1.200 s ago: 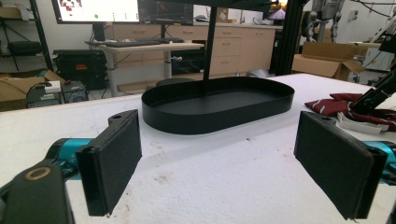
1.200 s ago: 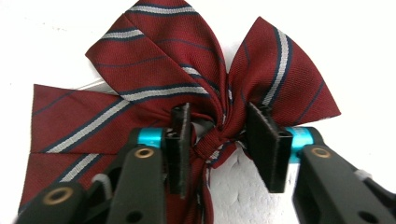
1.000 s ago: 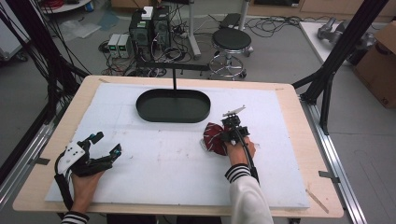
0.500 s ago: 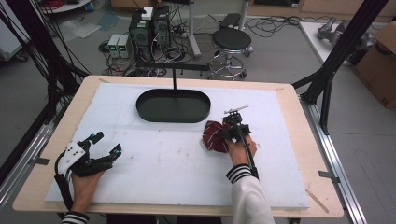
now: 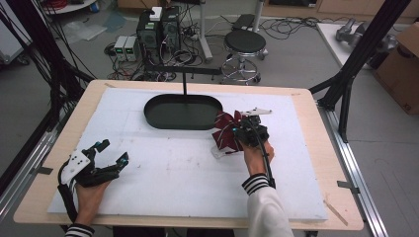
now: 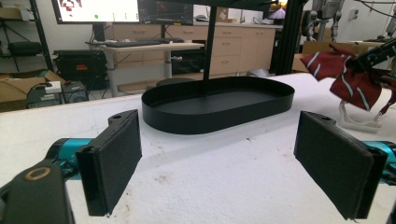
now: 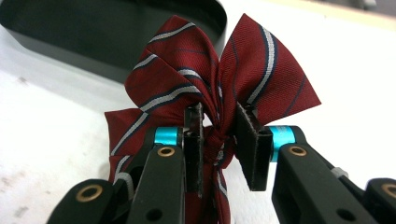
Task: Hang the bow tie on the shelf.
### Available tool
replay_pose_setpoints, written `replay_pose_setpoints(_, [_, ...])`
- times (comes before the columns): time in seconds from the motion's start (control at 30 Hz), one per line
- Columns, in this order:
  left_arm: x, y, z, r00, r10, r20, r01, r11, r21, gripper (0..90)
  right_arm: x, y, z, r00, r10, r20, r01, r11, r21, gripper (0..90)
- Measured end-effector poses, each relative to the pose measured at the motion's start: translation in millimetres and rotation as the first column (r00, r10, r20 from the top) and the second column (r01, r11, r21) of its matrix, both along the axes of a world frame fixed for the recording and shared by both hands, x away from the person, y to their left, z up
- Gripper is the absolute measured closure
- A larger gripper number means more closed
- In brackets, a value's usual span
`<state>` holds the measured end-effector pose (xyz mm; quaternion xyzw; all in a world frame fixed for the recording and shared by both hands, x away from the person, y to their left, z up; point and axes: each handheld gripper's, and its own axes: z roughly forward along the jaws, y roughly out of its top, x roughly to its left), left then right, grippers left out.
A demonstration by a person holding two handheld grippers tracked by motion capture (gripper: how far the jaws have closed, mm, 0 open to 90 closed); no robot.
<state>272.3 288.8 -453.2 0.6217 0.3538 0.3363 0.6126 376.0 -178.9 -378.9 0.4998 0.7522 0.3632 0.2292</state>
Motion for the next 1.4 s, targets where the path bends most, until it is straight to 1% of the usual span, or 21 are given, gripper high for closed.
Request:
replay_pose_setpoints(0.07, [0.0,0.0,0.0,1.0,0.0,0.0,0.0,1.0,0.0,15.3,-1.7,-0.5,3.5,0.9995,0.008,0.031,-0.008,1.0,0.007,73.6])
replay_pose_setpoints(0.2, [0.0,-0.2,-0.1,1.0,0.0,0.001,0.0,1.0,-0.001,15.3,-4.5,-2.4,11.6,0.9961,0.016,0.087,-0.02,0.999,0.05,73.6])
replay_pose_setpoints(0.3, [0.0,-0.1,-0.1,1.0,0.0,0.0,0.0,1.0,-0.001,15.3,-6.4,-2.8,20.5,0.9909,0.028,0.132,-0.04,0.995,0.086,73.6])
replay_pose_setpoints(0.4, [0.0,-0.2,-0.1,1.0,0.0,0.0,0.0,1.0,0.0,15.3,-8.7,-0.7,29.9,0.9818,0.026,0.188,-0.041,0.996,0.078,73.7])
replay_pose_setpoints(0.57, [0.0,-0.2,0.0,1.0,0.0,0.0,0.0,1.0,0.0,15.3,-7.5,2.8,46.2,0.9721,0.026,0.233,-0.052,0.993,0.109,73.7])
replay_pose_setpoints(0.67, [0.0,-0.1,0.0,1.0,0.0,0.0,0.0,1.0,0.0,15.3,-4.7,5.8,58.1,0.9684,0.029,0.248,-0.061,0.99,0.124,73.7])
replay_pose_setpoints(0.7, [0.0,-0.1,0.0,1.0,0.0,-0.001,0.0,1.0,0.0,15.3,-4.2,7.3,61.5,0.9643,0.032,0.263,-0.067,0.99,0.125,73.7])
replay_pose_setpoints(0.77, [0.0,-0.1,0.0,1.0,0.0,-0.001,0.0,1.0,0.0,15.3,-2.0,10.7,68.4,0.963,0.041,0.266,-0.076,0.989,0.123,73.7])
replay_pose_setpoints(0.87, [0.1,0.0,-0.1,1.0,-0.001,-0.001,0.001,1.0,-0.001,15.4,0.8,15.0,76.8,0.9563,0.049,0.288,-0.086,0.989,0.119,73.7])
replay_pose_setpoints(0.9, [0.1,0.0,-0.1,1.0,-0.002,0.0,0.002,1.0,-0.002,15.3,1.9,16.4,79.3,0.9557,0.051,0.29,-0.089,0.989,0.119,73.6])
replay_pose_setpoints(0.97, [0.0,0.0,-0.1,1.0,-0.002,0.0,0.002,1.0,0.0,15.4,3.8,19.0,83.4,0.9528,0.058,0.298,-0.098,0.988,0.12,73.7])
replay_pose_setpoints(1.03, [0.0,0.1,-0.1,1.0,-0.002,0.0,0.002,1.0,-0.002,15.4,5.9,20.9,86.8,0.9489,0.072,0.307,-0.12,0.983,0.138,73.7])
replay_pose_setpoints(1.07, [0.1,0.1,-0.1,1.0,-0.002,0.0,0.002,1.0,-0.002,15.4,6.3,22.2,88.5,0.9465,0.076,0.314,-0.123,0.984,0.132,73.7])
replay_pose_setpoints(1.13, [0.5,0.3,-0.1,1.0,-0.002,0.001,0.002,1.0,-0.003,15.4,8.6,24.1,91.2,0.943,0.095,0.319,-0.143,0.981,0.131,73.7])
replay_pose_setpoints(1.2, [0.5,0.2,-0.2,1.0,-0.001,0.001,0.001,1.0,-0.008,15.4,10.6,26.4,94.3,0.9419,0.096,0.322,-0.142,0.982,0.121,73.7])
replay_pose_setpoints(1.23, [0.4,0.4,-0.1,1.0,-0.002,-0.001,0.002,1.0,-0.007,15.4,11.7,27.6,95.7,0.942,0.096,0.322,-0.143,0.982,0.126,73.7])
replay_pose_setpoints(1.3, [0.5,0.3,-0.1,1.0,-0.001,0.0,0.001,1.0,-0.007,15.4,14.8,30.9,98.6,0.9394,0.104,0.327,-0.149,0.982,0.117,73.7])
replay_pose_setpoints(1.37, [0.4,0.3,-0.1,1.0,-0.001,0.002,0.001,1.0,-0.002,15.4,18.3,33.9,100.9,0.9393,0.114,0.324,-0.158,0.981,0.113,73.7])
replay_pose_setpoints(1.4, [0.2,0.2,-0.1,1.0,-0.002,0.001,0.002,1.0,-0.001,15.4,20.3,35.5,102.1,0.9371,0.119,0.328,-0.162,0.981,0.107,73.7])
